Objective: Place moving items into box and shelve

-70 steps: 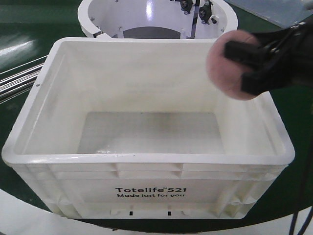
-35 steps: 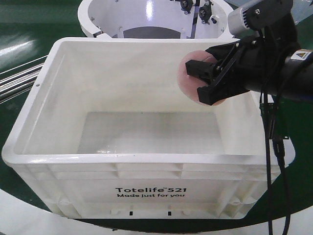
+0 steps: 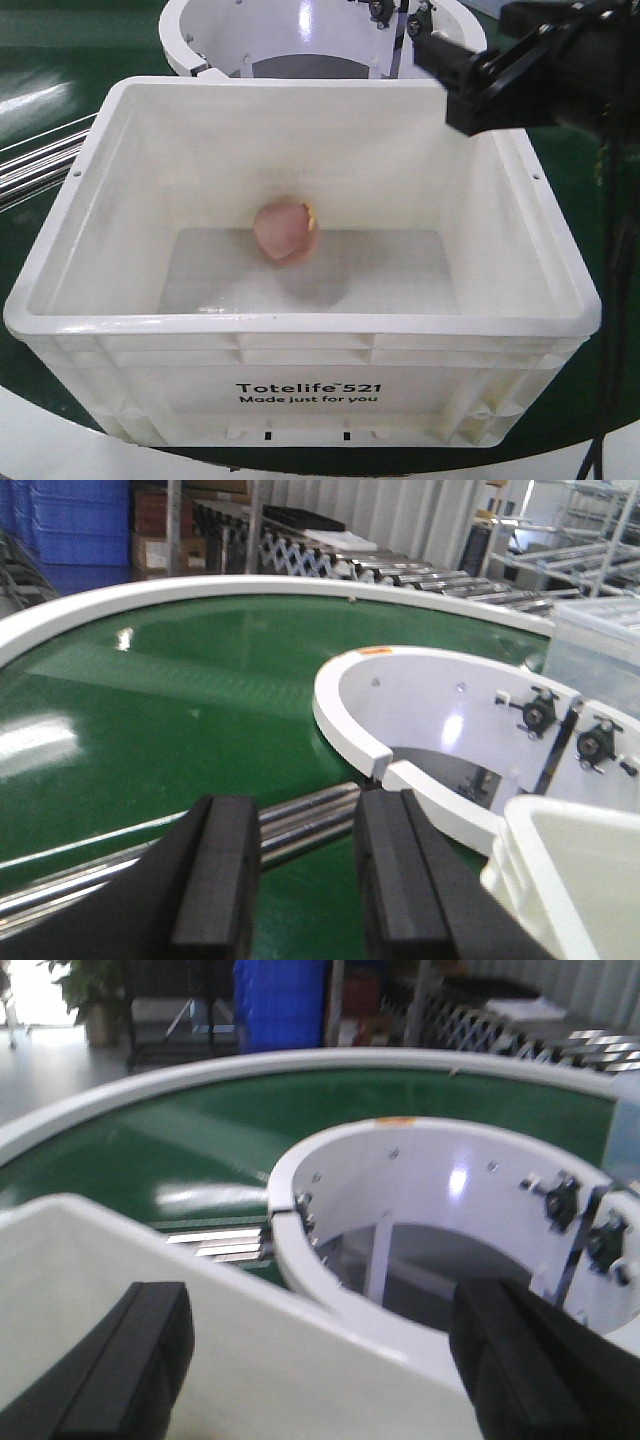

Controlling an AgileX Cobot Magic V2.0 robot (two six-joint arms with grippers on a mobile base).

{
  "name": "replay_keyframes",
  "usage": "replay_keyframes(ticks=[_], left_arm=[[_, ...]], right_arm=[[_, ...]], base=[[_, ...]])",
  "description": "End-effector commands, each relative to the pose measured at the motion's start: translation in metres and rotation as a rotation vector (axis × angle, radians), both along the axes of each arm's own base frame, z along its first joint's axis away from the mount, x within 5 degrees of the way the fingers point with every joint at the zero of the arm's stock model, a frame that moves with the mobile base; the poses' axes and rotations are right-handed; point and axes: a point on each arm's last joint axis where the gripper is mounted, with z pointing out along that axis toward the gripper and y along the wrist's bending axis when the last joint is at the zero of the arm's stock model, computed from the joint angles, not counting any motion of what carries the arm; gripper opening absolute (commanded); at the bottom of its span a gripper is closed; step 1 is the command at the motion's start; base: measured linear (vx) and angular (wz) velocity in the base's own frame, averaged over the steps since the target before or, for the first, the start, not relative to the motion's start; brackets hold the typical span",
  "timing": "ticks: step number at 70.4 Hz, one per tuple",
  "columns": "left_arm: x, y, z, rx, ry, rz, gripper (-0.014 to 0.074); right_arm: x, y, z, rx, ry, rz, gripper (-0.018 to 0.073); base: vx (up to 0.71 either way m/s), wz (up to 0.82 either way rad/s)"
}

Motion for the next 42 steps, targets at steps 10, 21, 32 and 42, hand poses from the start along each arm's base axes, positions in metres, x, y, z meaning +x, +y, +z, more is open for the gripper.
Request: replay_keyframes(ticks=[10, 21, 32, 42], left_arm=[[0.016, 0.003, 0.013, 0.029, -0.006, 0.032, 0.0382], [0.031, 0.01, 0.007, 0.084, 0.04, 0.1, 0.0382], [0.048, 0.019, -0.01, 0.125, 0.14, 0.09, 0.0381], [0.066, 0.015, -0.034, 0.104, 0.25, 0.002, 0.0381]], right_arm=[[-0.005, -0.054, 0.03, 0.043, -0.111, -0.225, 0.0565], [-0.003, -0.09, 0.018, 0.003, 0.01, -0.329, 0.0565], [-0.002, -0.119, 0.007, -0.011, 0.123, -0.414, 0.0565], [-0.004, -0.131, 0.005, -0.009, 0.144, -0.461, 0.0565]], base=[[0.0, 0.0], [0.0, 0.0], [0.0, 0.0], [0.0, 0.0]])
